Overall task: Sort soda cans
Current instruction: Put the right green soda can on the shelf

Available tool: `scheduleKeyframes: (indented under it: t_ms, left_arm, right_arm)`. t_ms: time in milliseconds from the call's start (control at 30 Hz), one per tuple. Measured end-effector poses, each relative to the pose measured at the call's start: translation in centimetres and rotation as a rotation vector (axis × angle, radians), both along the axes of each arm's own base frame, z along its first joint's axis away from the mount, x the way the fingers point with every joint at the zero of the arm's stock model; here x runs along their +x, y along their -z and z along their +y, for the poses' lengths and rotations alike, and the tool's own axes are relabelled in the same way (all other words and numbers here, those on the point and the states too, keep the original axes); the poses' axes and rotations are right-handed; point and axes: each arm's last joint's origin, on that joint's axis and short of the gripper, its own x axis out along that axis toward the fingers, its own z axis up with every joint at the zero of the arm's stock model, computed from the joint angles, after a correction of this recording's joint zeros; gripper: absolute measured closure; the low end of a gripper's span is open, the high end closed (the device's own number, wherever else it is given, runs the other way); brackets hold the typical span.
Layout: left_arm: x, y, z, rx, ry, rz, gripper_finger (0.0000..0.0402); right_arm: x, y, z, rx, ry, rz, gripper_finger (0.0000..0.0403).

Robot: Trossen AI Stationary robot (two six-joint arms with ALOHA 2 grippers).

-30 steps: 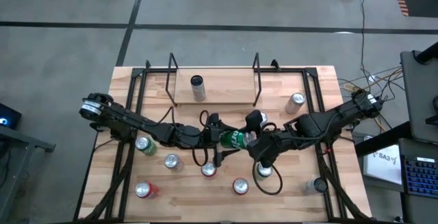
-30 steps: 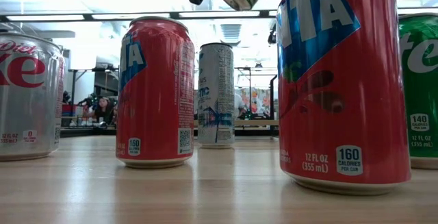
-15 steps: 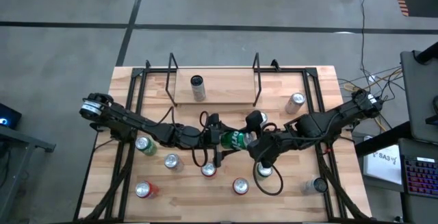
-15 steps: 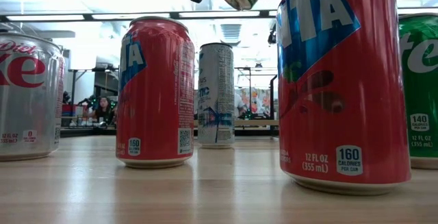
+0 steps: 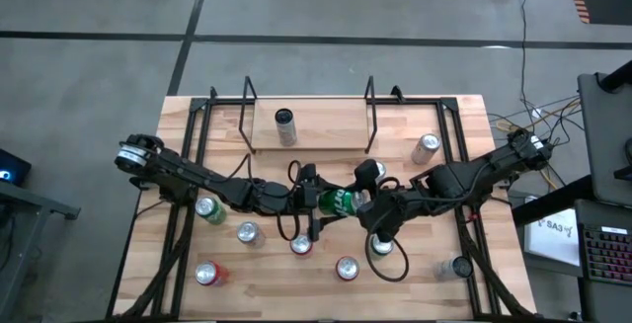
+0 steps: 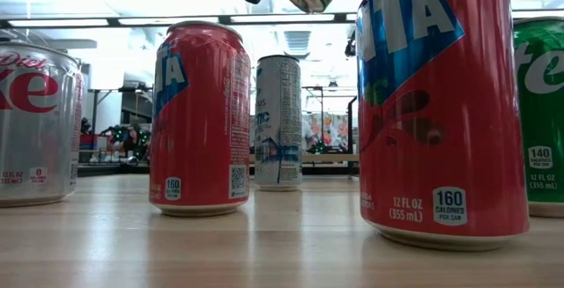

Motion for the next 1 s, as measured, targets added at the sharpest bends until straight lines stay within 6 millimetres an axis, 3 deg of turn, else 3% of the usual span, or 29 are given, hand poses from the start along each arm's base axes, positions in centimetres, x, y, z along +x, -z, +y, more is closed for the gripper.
scheduleKeyframes:
  t_ms: [533,1000]
  left_arm:
    - [-0.4,-1.3,0.0,-0.029,0.021,-0.076,0.0101]
    - [-1.0,-3.1,-0.4,0.048,0.046,-0.27,0.0103]
  right_arm:
    - [-0.4,-0.9,-0.2,0.026,0.027,-0.051,0.0052]
    - [-4.6,-4.7,-2.1,0.149,0.096,-0.191,0.0056]
